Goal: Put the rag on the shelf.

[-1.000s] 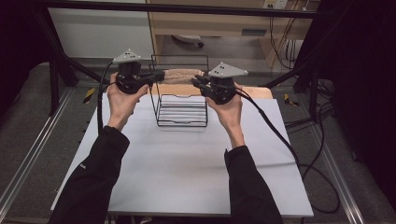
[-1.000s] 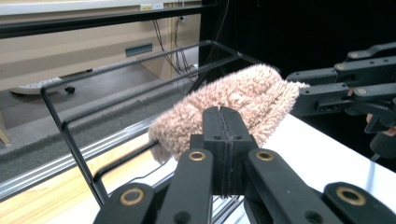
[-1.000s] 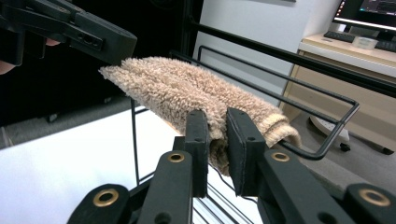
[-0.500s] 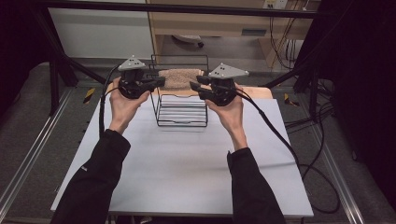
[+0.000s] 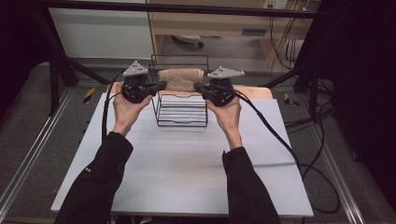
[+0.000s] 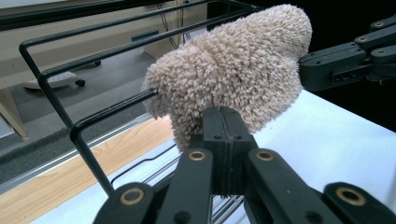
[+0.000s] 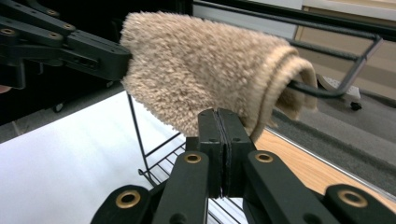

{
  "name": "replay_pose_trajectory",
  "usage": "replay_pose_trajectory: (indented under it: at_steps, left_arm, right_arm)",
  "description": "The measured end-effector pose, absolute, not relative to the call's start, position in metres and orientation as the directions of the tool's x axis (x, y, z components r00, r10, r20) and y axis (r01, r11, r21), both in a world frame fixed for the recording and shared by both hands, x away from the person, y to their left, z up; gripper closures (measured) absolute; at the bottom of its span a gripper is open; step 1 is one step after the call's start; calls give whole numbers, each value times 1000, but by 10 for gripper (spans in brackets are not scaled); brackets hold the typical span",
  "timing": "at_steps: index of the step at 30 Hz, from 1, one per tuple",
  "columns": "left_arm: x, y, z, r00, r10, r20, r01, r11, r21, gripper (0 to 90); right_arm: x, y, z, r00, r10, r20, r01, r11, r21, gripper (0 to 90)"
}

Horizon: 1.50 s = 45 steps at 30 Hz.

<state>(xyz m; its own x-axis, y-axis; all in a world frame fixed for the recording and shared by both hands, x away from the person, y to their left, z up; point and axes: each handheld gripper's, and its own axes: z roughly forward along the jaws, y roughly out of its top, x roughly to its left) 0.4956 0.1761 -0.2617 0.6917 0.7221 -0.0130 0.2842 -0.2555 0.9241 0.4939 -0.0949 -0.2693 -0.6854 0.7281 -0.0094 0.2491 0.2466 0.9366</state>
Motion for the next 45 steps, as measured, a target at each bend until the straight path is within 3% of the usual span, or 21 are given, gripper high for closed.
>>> replay_pose_trajectory:
  at_steps: [6, 11, 18, 33, 45]
  left_arm:
    - [495, 177, -264, 689, 725, -26, 291, -244, 925, 862]
    - [491, 179, -265, 687, 726, -26, 296, -248, 922, 783]
    - [481, 187, -273, 683, 730, -16, 304, -264, 915, 627]
    - [451, 214, -309, 690, 724, -23, 324, -281, 903, 306]
    - [429, 237, -347, 679, 734, -23, 366, -311, 877, 109]
  right_arm:
    - [491, -98, -271, -691, 723, -3, 237, 230, 944, 840]
    - [485, -105, -270, -694, 720, 19, 236, 202, 951, 764]
    - [472, -118, -272, -704, 709, 40, 242, 186, 952, 626]
    - [447, -157, -296, -682, 727, 83, 308, 181, 934, 229]
    - [431, -194, -325, -663, 736, 133, 377, 175, 910, 73]
